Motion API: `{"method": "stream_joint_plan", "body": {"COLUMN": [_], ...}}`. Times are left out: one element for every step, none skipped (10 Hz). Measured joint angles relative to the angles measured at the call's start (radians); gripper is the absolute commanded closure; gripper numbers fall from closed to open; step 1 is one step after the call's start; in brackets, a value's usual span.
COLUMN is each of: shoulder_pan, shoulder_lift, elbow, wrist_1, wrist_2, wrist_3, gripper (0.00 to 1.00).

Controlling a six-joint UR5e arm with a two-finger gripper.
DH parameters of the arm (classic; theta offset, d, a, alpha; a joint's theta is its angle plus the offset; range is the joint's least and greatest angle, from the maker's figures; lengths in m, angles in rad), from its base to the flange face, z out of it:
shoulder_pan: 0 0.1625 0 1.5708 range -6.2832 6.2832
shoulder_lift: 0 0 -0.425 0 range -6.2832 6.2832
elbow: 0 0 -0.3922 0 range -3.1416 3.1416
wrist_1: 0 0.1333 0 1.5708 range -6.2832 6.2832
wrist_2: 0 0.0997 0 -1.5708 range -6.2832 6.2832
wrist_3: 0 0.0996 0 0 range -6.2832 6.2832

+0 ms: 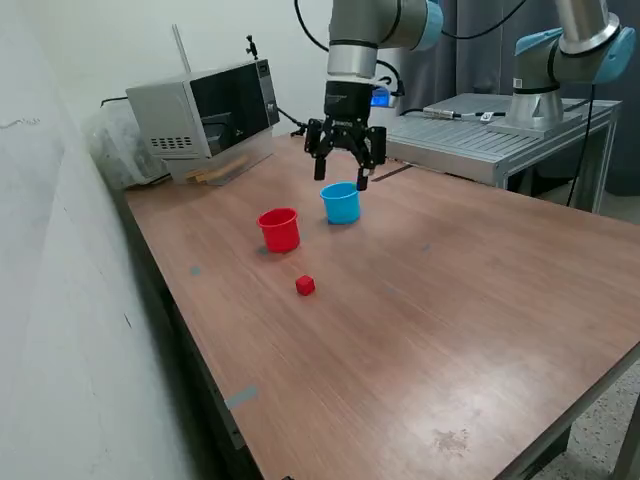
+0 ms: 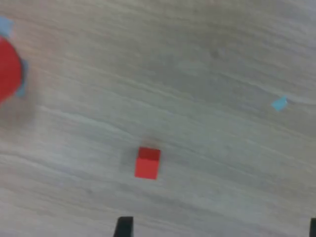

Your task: Place red objects in the red bin, and blue objects in the blue bin.

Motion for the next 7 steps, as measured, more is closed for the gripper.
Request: {"method": "stream_joint_plan", "body": {"shoulder_pan": [0.01, 0.016, 0.021, 0.023, 0.023, 0.023, 0.022], "shoulder_lift": [0.039, 0.079, 0.118, 0.155, 0.188, 0.218, 0.245], "elbow": [-0.034, -0.065, -0.093, -0.117, -0.14, -0.16, -0.179], "wrist_1": [-0.001, -0.002, -0.004, -0.008, -0.015, -0.023, -0.029], "wrist_2": [-0.006, -0.012, -0.017, -0.023, -0.031, -0.039, -0.045], "wrist_3": [0.011, 0.023, 0.035, 0.053, 0.076, 0.097, 0.113], "gripper": [0.0, 0.0, 0.0, 0.0, 0.0, 0.0, 0.0]}}
